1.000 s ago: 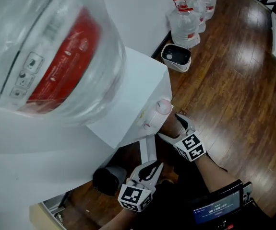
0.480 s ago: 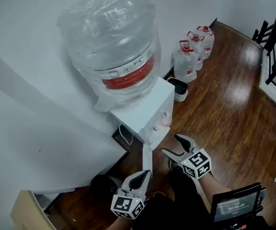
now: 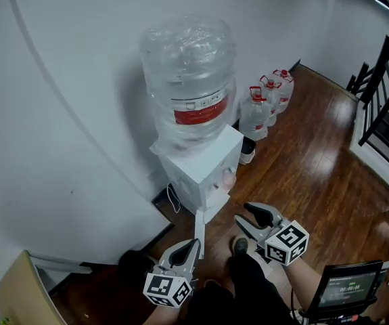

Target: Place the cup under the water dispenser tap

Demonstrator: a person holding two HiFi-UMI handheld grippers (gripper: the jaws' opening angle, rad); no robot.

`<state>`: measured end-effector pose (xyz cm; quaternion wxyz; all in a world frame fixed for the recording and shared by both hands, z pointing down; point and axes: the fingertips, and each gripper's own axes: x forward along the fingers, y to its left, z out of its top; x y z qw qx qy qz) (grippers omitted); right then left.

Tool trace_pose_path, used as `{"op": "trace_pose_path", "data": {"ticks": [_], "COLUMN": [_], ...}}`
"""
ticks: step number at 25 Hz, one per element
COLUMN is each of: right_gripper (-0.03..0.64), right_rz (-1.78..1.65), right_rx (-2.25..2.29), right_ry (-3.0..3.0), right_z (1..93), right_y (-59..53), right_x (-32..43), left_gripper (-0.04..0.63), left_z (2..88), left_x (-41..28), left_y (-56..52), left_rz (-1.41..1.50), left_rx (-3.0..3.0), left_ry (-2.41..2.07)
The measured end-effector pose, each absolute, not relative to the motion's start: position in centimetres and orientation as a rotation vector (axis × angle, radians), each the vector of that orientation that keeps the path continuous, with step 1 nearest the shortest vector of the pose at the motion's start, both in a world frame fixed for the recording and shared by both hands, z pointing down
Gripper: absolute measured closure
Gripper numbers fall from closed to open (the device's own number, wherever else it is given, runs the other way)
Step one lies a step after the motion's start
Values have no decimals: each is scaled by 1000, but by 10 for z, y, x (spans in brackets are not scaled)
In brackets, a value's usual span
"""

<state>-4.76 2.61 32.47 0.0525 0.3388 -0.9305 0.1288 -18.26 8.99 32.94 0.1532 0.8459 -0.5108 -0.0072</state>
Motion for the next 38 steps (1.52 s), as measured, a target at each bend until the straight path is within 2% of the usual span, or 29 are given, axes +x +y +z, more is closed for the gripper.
{"op": "trace_pose_path", "data": {"ticks": [10, 20, 38], "right_gripper": [615, 617, 617], "right_rz": [257, 326, 320], "right_rx": [1078, 993, 975], "right_ry": [-2820, -2865, -2843], "right_z": [257, 231, 237], "right_y": [75, 90, 92], "right_x": [-50, -24, 11], "left_gripper": [416, 403, 403], "left_z": [283, 251, 255], "left_x": [-171, -137, -102], "left_y": [129, 123, 120], "left_rz": [-83, -78, -14], "left_rx": [2517, 2516, 2502], "left_ry": [-1338, -1406, -1444]}}
